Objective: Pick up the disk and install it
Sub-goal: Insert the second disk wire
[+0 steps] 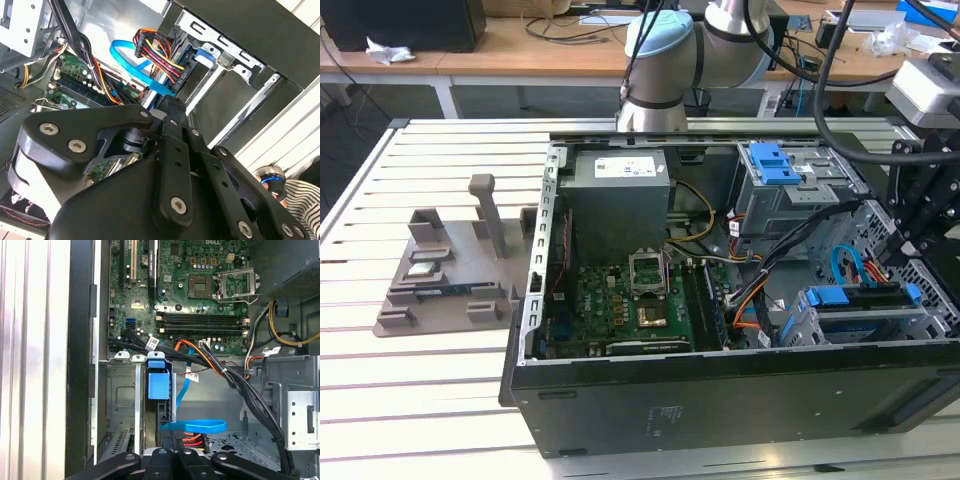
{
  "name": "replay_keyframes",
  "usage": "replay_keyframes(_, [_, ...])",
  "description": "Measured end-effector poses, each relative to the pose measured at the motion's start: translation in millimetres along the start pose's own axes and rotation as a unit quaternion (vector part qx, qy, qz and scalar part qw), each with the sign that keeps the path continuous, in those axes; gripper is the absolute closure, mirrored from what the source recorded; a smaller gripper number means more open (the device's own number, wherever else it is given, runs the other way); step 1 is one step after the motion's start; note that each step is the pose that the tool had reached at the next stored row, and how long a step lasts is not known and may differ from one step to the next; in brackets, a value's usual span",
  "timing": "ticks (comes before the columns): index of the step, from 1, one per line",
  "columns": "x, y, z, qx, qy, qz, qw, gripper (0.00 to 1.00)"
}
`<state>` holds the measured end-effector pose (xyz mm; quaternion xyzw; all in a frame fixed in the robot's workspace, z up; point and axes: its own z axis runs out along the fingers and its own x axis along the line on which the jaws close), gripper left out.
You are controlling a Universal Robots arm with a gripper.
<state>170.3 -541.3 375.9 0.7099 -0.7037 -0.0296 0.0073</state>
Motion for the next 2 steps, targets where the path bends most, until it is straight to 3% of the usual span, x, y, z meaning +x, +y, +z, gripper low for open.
replay_keyframes(2, [0.0, 0.0, -0.1, 0.0000, 0.0001, 0.000, 1.0000, 0.90])
